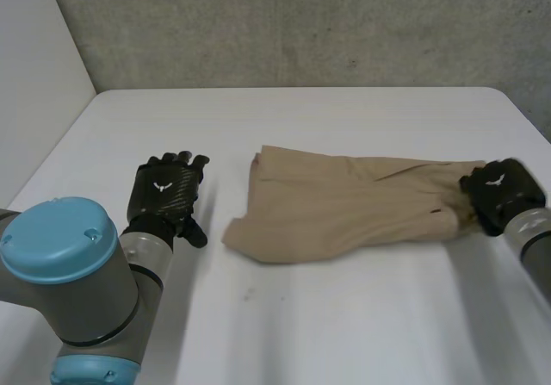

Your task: Fold the shorts.

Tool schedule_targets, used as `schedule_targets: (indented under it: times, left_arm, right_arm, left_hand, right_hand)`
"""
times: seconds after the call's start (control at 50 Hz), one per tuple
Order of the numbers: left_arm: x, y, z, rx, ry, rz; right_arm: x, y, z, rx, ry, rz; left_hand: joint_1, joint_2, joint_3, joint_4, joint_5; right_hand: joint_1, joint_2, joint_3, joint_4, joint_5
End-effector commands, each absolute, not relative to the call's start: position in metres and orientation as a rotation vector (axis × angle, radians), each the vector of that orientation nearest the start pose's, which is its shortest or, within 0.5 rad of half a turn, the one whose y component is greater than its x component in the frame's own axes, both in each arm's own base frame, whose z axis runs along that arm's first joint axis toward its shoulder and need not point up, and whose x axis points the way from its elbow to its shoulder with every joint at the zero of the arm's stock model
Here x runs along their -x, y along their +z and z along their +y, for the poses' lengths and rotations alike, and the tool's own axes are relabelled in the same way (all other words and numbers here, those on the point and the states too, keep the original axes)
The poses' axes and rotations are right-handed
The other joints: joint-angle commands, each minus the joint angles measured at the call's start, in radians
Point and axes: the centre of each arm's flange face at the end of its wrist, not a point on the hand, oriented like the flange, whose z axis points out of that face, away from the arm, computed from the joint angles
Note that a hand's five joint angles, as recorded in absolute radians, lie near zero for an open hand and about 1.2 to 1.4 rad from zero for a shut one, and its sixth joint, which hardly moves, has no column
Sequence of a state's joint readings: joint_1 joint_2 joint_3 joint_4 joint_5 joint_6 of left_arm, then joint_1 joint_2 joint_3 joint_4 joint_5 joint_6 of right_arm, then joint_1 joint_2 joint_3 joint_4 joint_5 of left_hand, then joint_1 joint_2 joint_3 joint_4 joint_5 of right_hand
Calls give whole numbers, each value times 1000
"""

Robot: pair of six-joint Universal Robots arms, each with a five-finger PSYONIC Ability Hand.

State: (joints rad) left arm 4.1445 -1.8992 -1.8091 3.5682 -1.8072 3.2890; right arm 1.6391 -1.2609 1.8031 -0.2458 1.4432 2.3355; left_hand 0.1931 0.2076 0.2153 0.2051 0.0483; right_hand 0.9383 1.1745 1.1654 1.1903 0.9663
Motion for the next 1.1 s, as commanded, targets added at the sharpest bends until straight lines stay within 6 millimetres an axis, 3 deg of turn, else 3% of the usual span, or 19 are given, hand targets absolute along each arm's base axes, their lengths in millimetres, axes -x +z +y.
schedule_targets:
  times: [0.02, 0.08, 0.1, 0.18, 0.24, 0.3, 0.32, 0.38, 0.4, 0.46, 0.52, 0.54, 0.6, 0.62, 0.68, 0.76, 0.78, 0.92, 1.1]
  left_arm:
    - [272, 170, -223, -617, -2123, 2367]
    - [272, 171, -223, -616, -2125, 2366]
    - [272, 171, -223, -614, -2126, 2364]
    - [272, 172, -223, -611, -2128, 2362]
    - [272, 173, -223, -608, -2131, 2360]
    - [272, 173, -223, -606, -2130, 2359]
    - [272, 174, -223, -607, -2133, 2358]
    - [272, 174, -223, -607, -2133, 2358]
    - [273, 175, -224, -608, -2136, 2358]
    - [273, 177, -225, -609, -2144, 2352]
    - [276, 185, -228, -601, -2183, 2330]
    - [279, 193, -231, -592, -2217, 2308]
    - [282, 202, -236, -581, -2261, 2280]
    - [286, 209, -239, -571, -2301, 2258]
    - [292, 222, -245, -556, -2358, 2222]
    - [312, 236, -250, -596, -2457, 2182]
    - [326, 236, -248, -669, -2489, 2189]
    - [379, 227, -243, -936, -2525, 2244]
    - [418, 186, -259, -1070, -2369, 2349]
  right_arm:
    - [-151, 204, -327, 1659, -2149, 2464]
    - [-176, 216, -323, 1803, -2221, 2304]
    - [-203, 223, -314, 1915, -2271, 2117]
    - [-266, 221, -287, 2122, -2254, 1679]
    - [-303, 207, -261, 2235, -2170, 1396]
    - [-325, 192, -238, 2296, -2091, 1210]
    - [-337, 179, -225, 2321, -2030, 1136]
    - [-349, 158, -215, 2338, -1947, 1096]
    - [-350, 156, -214, 2336, -1937, 1106]
    - [-351, 159, -213, 2285, -1937, 1165]
    - [-351, 166, -214, 2158, -1936, 1250]
    - [-350, 176, -218, 2016, -1930, 1340]
    - [-344, 202, -228, 1730, -1939, 1482]
    - [-336, 223, -237, 1505, -1936, 1565]
    - [-319, 248, -254, 1150, -1894, 1688]
    - [-293, 252, -276, 883, -1846, 1841]
    - [-289, 251, -279, 865, -1843, 1869]
    - [-259, 244, -310, 763, -1872, 2032]
    - [-248, 210, -334, 732, -1756, 2171]
  left_hand:
    - [-19, -33, -41, -31, -48]
    - [-19, -33, -41, -31, -48]
    - [-19, -33, -41, -31, -48]
    - [-19, -33, -41, -31, -48]
    - [-19, -33, -41, -31, -48]
    - [-19, -33, -41, -31, -48]
    - [-19, -33, -41, -31, -48]
    - [-19, -33, -41, -31, -48]
    - [-19, -33, -41, -31, -48]
    - [-19, -33, -41, -31, -48]
    - [-19, -33, -41, -31, -48]
    - [-19, -33, -41, -31, -48]
    - [-18, -32, -40, -30, -48]
    - [-15, -29, -37, -27, -45]
    - [-9, -23, -31, -21, -39]
    - [12, -3, -11, 0, -18]
    - [23, 9, 1, 11, -7]
    - [44, 29, 22, 32, 14]
    - [73, 59, 51, 61, 43]
  right_hand:
    - [458, 222, 231, 206, 255]
    - [458, 222, 231, 206, 255]
    - [458, 222, 231, 206, 255]
    - [458, 222, 231, 206, 255]
    - [458, 222, 231, 206, 255]
    - [458, 222, 231, 206, 255]
    - [458, 222, 231, 206, 255]
    - [458, 222, 231, 206, 255]
    - [337, 101, 110, 85, 134]
    - [-381, -617, -608, -633, -583]
    - [-618, -854, -845, -870, -820]
    - [-688, -924, -915, -940, -891]
    - [-730, -966, -957, -982, -932]
    - [-753, -989, -980, -1005, -956]
    - [-764, -1000, -991, -1016, -966]
    - [-764, -1000, -991, -1016, -966]
    - [-764, -1000, -991, -1016, -966]
    - [-764, -1000, -991, -1016, -966]
    - [-764, -1000, -991, -1016, -966]
